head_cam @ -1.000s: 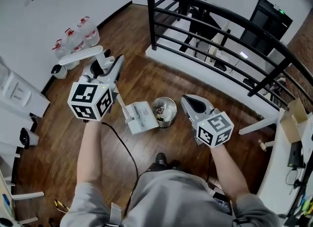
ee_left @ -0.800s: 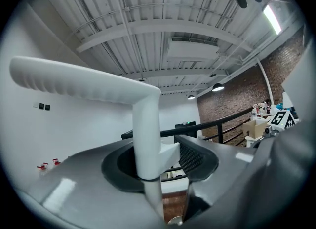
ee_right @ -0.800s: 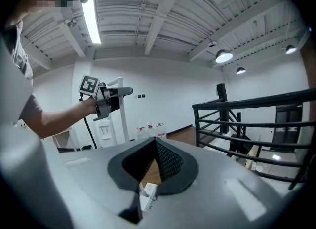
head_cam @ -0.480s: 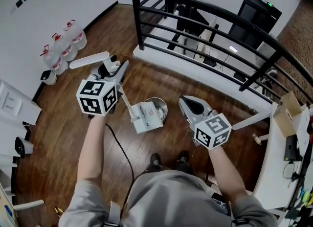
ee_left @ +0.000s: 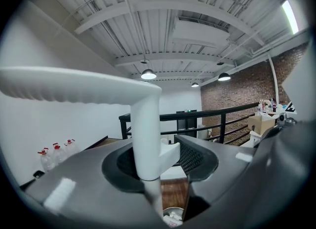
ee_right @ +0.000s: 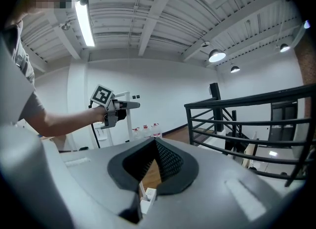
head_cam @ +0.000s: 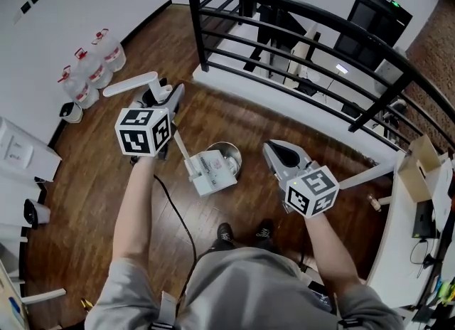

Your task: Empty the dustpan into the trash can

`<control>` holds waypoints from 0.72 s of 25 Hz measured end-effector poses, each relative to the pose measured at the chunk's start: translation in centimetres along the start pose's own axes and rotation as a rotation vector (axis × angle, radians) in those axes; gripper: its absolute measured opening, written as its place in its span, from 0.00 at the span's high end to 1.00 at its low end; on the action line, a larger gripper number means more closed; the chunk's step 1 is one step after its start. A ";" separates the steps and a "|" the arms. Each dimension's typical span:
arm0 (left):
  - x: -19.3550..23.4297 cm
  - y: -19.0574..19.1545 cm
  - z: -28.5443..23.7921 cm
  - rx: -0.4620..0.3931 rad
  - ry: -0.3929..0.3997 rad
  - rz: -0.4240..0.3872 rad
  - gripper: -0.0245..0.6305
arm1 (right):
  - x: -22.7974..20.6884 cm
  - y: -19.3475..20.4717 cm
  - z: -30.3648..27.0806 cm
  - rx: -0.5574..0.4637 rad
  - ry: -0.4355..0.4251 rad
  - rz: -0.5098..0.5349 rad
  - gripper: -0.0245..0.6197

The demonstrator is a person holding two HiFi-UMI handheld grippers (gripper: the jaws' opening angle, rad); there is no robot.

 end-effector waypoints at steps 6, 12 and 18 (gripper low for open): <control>0.8 -0.1 -1.0 -0.010 0.026 0.002 0.68 | -0.6 -0.9 -1.3 -0.001 0.020 0.003 0.96; 1.7 -0.2 -2.3 -0.036 0.039 0.001 0.68 | -2.5 -3.2 -2.5 -0.022 0.064 0.032 0.96; 2.2 -1.8 -5.4 -0.026 0.037 0.003 0.68 | -6.2 -4.6 -3.5 -0.026 0.058 0.034 0.96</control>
Point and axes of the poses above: the fingertips, and each gripper's own axes: z backward along the fingers, x to its left, y out of its underside, the point moved 4 cm from there along z, backward along the fingers, and after that the axes turned 12 degrees about x, right-handed, at the moved point
